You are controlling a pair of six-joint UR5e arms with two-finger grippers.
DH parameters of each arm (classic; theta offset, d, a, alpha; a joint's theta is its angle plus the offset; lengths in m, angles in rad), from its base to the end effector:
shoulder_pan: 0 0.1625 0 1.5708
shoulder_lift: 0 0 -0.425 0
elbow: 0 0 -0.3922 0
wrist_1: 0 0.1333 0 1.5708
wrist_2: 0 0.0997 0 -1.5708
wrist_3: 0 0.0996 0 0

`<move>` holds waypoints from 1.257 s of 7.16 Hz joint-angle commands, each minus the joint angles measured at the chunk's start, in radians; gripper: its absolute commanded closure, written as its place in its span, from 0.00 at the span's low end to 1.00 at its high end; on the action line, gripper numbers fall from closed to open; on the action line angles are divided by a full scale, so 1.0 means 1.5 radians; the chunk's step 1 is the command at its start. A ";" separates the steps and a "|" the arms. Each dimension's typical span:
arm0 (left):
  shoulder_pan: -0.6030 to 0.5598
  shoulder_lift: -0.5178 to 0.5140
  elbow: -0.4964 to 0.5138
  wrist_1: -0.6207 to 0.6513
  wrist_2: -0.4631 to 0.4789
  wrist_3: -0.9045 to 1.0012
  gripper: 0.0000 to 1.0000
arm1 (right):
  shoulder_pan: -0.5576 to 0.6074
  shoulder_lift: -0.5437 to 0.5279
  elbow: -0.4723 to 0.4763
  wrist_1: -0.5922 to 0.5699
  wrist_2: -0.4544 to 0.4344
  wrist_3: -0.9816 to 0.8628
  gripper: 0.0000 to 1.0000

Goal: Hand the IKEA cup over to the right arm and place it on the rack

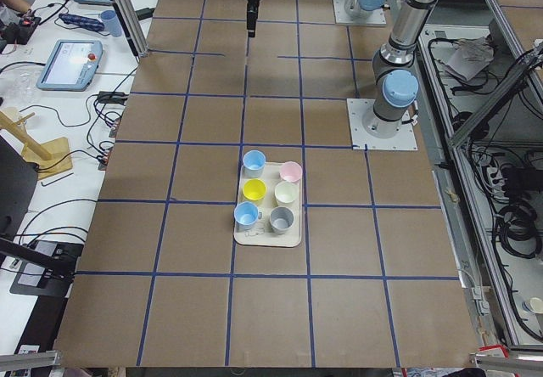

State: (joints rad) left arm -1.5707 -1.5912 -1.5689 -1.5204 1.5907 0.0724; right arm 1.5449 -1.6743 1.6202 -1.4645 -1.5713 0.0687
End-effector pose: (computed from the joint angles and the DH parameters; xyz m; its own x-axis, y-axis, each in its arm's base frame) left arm -0.1313 -0.5036 0.4838 -0.9972 0.0716 -0.0221 0.0722 0.9969 -0.0304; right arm 0.1218 -0.4454 0.5018 -0.9955 0.0943 0.0041 0.0944 0.9942 0.0520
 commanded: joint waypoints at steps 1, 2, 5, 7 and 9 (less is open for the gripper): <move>0.079 0.003 -0.012 -0.002 0.001 0.166 0.00 | -0.002 0.001 -0.002 0.002 0.010 -0.008 0.00; 0.143 0.000 -0.018 -0.009 0.001 0.252 0.00 | -0.004 0.007 -0.002 -0.006 0.098 -0.011 0.00; 0.266 -0.026 -0.037 -0.001 0.001 0.496 0.00 | -0.104 0.020 0.006 -0.024 0.442 -0.048 0.00; 0.347 -0.072 -0.040 0.049 0.001 0.685 0.00 | -0.131 0.021 0.041 -0.028 0.594 -0.060 0.00; 0.403 -0.132 -0.049 0.128 0.002 0.798 0.00 | -0.130 0.014 0.101 -0.037 0.710 -0.133 0.00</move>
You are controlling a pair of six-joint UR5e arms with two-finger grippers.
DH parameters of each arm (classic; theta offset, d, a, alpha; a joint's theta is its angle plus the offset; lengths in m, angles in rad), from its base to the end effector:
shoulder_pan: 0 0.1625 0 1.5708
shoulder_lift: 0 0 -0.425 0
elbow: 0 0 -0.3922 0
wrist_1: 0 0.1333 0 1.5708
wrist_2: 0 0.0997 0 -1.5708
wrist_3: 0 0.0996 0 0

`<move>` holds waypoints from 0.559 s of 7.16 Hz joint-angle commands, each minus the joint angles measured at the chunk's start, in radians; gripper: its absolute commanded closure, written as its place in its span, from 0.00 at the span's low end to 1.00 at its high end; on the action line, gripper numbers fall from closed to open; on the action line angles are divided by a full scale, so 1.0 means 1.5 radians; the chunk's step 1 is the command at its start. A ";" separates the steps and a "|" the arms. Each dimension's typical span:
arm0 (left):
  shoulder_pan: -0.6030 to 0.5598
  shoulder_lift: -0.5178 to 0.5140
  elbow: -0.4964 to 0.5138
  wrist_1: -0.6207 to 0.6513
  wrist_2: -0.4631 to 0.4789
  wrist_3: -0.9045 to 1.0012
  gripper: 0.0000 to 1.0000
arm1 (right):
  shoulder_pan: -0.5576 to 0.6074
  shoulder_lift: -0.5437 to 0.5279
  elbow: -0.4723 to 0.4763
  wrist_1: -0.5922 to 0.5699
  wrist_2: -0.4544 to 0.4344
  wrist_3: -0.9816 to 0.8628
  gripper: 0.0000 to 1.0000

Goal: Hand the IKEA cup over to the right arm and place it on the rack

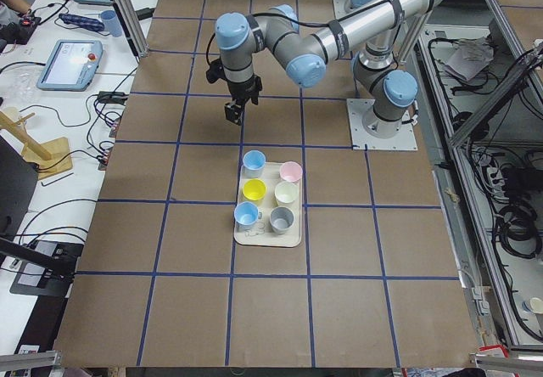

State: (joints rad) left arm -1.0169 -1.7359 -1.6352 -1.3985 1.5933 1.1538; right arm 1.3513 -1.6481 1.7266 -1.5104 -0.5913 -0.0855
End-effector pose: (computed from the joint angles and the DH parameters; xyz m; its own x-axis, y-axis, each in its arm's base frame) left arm 0.1755 -0.5330 0.3874 -0.8248 0.5638 0.0432 0.5653 0.8237 0.0437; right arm 0.1130 -0.4855 0.4867 -0.5356 0.1502 -0.8310 0.1705 0.9830 0.0677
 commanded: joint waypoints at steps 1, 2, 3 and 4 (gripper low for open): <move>0.063 -0.067 -0.004 0.077 0.000 0.141 0.00 | -0.001 0.001 0.032 -0.015 0.071 -0.029 0.00; 0.091 -0.093 -0.002 0.090 0.000 0.192 0.00 | 0.000 0.001 0.034 -0.014 0.095 -0.030 0.00; 0.110 -0.125 0.001 0.122 0.000 0.252 0.00 | 0.005 0.002 0.039 -0.013 0.124 -0.029 0.00; 0.128 -0.150 0.008 0.137 -0.001 0.305 0.00 | 0.005 0.003 0.066 -0.014 0.175 -0.029 0.00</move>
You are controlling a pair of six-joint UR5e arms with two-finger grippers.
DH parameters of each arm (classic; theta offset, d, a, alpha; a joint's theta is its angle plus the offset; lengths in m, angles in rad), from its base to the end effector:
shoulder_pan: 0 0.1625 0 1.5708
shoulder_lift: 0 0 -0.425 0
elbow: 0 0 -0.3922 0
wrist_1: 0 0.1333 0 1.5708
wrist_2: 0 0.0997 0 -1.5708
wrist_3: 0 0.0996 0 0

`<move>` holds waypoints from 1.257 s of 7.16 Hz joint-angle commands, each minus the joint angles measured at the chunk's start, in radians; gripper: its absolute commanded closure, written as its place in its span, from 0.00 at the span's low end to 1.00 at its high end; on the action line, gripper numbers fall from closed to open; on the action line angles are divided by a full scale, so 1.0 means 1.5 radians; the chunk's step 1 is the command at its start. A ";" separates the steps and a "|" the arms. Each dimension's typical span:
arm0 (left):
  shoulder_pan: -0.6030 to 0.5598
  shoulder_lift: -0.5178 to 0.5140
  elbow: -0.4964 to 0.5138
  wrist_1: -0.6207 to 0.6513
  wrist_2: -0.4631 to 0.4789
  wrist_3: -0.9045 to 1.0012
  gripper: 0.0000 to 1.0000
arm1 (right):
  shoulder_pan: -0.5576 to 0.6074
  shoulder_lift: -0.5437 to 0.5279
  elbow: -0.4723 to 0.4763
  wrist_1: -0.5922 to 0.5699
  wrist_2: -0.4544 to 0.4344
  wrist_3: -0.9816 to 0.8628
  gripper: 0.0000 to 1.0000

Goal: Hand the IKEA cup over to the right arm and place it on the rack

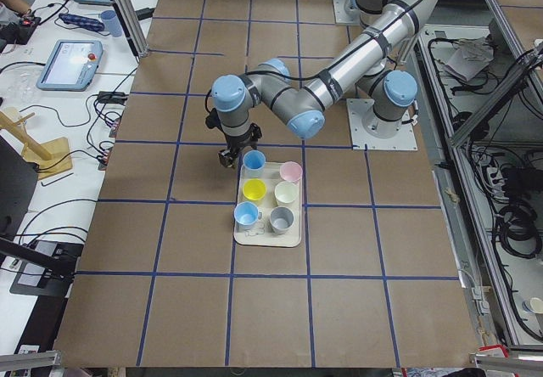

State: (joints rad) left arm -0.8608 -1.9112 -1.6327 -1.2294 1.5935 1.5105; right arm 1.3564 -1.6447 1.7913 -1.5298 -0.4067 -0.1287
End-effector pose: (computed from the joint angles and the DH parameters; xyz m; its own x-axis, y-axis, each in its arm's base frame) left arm 0.2893 -0.5376 0.3041 -0.6952 0.7164 0.0594 0.7185 0.6950 0.0263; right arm 0.1245 -0.4848 0.4717 -0.3740 0.1262 -0.9188 0.1624 0.9843 0.0691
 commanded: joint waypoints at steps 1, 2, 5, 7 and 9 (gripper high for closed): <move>0.044 -0.051 0.011 0.027 0.000 0.118 0.00 | 0.001 0.001 0.049 -0.004 0.094 -0.001 0.00; 0.060 -0.067 0.012 0.029 0.000 0.142 0.00 | -0.002 0.001 0.062 -0.005 0.131 -0.001 0.00; 0.061 -0.091 0.019 0.038 0.001 0.160 0.00 | -0.001 0.007 0.065 -0.018 0.184 -0.001 0.00; 0.054 -0.115 0.019 0.059 0.001 0.158 0.00 | 0.002 0.008 0.072 -0.019 0.188 -0.001 0.00; 0.052 -0.118 0.018 0.062 0.004 0.158 0.26 | 0.001 0.008 0.073 -0.018 0.187 -0.001 0.00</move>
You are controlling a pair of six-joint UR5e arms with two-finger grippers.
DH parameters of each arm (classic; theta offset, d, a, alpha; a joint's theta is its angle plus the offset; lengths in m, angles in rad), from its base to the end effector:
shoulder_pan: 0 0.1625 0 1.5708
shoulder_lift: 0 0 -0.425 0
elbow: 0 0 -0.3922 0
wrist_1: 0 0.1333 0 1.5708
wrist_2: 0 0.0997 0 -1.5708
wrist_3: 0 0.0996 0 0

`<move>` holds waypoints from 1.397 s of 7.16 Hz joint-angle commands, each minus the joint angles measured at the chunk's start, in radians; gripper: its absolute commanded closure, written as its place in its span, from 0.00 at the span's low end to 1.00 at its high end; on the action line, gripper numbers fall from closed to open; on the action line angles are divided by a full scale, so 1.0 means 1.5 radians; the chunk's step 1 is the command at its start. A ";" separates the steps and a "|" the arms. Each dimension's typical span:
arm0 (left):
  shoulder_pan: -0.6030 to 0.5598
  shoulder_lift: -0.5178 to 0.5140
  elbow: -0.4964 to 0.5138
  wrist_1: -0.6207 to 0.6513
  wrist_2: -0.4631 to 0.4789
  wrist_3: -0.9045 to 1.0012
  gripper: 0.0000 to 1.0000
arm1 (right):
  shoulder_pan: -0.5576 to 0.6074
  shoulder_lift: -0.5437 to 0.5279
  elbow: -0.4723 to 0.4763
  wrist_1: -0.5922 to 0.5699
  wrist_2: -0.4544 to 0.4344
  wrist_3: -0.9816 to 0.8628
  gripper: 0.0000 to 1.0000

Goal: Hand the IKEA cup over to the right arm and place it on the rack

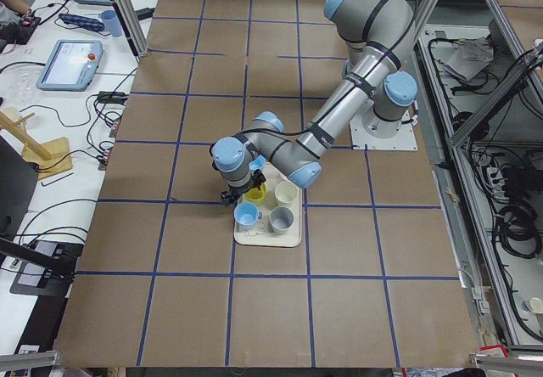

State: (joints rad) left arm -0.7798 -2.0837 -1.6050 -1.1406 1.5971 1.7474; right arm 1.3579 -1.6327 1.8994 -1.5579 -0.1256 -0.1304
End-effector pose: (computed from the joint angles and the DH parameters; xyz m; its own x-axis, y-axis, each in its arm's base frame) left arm 0.3567 -0.5365 0.2183 -0.5713 0.8120 0.1194 0.8182 0.5749 0.0052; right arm 0.1330 -0.4834 0.4438 -0.0905 0.1694 -0.9814 0.1930 0.9697 0.1496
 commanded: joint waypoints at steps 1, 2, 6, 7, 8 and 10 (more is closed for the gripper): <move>-0.003 -0.003 0.000 0.002 0.002 0.000 0.51 | 0.001 -0.001 0.001 0.001 0.001 0.001 0.00; -0.003 -0.003 -0.001 0.002 0.003 -0.001 0.71 | 0.001 0.000 0.002 0.001 0.001 0.001 0.00; -0.005 0.000 0.008 -0.007 -0.004 -0.043 1.00 | 0.001 -0.001 0.014 0.000 0.002 0.000 0.00; -0.014 0.019 0.026 -0.041 -0.004 -0.066 1.00 | 0.001 -0.001 0.015 0.001 0.002 0.000 0.00; -0.036 0.031 0.067 -0.104 -0.003 -0.078 1.00 | 0.001 -0.001 0.014 0.001 0.002 0.000 0.00; -0.076 0.075 0.130 -0.231 -0.003 -0.171 1.00 | 0.001 0.000 0.014 -0.001 0.001 -0.001 0.00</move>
State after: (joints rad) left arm -0.8597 -2.0106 -1.4625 -1.3814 1.5934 1.5666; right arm 1.3591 -1.6335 1.9206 -1.5578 -0.1231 -0.1301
